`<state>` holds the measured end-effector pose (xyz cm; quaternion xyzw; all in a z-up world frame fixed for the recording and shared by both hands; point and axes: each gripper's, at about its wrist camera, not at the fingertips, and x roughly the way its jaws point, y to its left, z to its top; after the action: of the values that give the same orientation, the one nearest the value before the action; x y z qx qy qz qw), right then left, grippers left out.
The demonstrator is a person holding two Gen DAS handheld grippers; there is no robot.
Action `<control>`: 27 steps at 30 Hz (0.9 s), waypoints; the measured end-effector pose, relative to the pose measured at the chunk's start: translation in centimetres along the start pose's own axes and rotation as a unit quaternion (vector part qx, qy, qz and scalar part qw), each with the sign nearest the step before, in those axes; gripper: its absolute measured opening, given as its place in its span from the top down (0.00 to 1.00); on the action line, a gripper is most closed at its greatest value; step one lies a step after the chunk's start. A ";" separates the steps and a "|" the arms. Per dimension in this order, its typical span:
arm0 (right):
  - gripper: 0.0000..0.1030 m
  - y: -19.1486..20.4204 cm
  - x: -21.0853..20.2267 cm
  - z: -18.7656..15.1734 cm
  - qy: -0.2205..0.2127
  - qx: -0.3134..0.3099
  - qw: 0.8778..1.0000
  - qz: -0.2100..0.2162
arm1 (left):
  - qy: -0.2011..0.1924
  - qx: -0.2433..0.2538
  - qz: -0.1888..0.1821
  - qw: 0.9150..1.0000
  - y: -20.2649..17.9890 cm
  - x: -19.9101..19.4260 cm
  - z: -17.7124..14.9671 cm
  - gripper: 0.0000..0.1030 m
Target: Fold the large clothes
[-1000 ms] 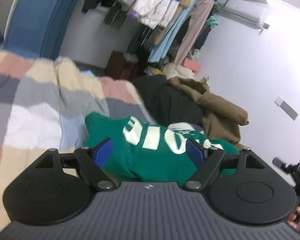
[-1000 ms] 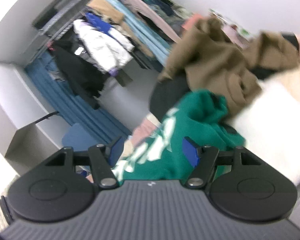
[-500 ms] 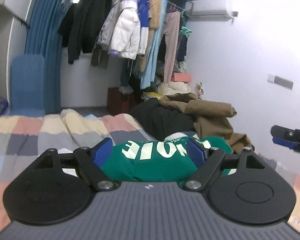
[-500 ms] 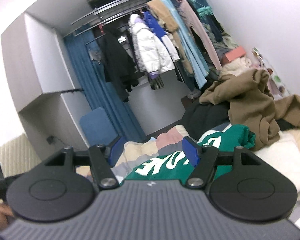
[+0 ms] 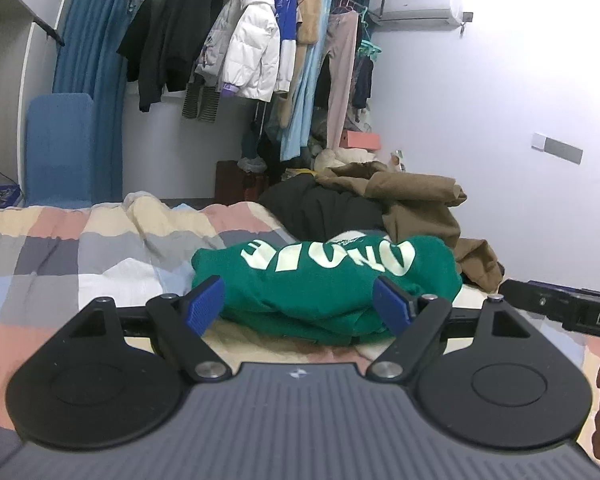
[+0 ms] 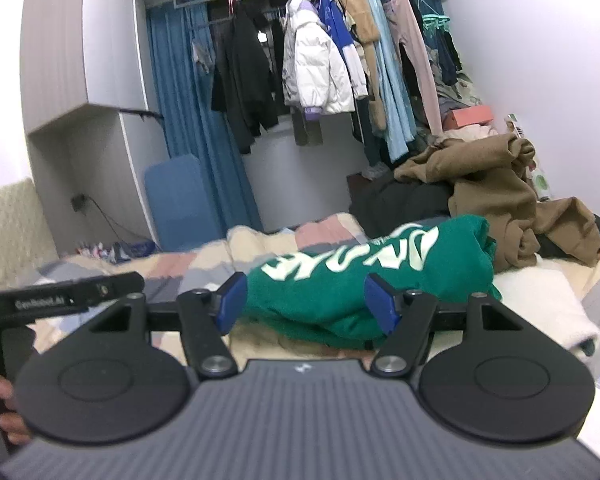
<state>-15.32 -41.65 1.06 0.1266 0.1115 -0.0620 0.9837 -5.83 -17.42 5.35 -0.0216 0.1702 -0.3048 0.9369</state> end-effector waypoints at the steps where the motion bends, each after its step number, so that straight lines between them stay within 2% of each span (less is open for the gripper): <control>1: 0.34 0.1 0.1 -0.2 0.004 -0.002 1.000 -0.002 | 0.002 0.001 0.001 1.000 0.0 0.1 -0.1 0.18; 10: 0.34 0.6 1.5 -1.8 0.023 -0.012 0.999 -0.021 | 0.016 -0.006 0.001 1.000 0.6 1.4 -0.2 0.16; 15: 0.34 0.6 1.8 -1.8 0.029 -0.012 0.999 -0.026 | 0.022 -0.005 0.008 1.000 0.8 1.7 0.0 0.05; 18: 0.34 0.7 1.8 -1.6 0.028 -0.016 0.999 -0.028 | 0.019 -0.006 0.011 1.000 0.9 1.7 0.1 0.02; 27: 0.34 1.0 1.6 -1.3 0.027 -0.022 0.999 -0.036 | 0.021 0.002 0.027 0.999 0.2 1.6 0.5 0.00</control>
<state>-13.88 -40.49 -0.34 0.1023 0.1438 -0.0917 0.9800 -4.31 -18.24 5.25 -0.0083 0.1900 -0.2798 0.9410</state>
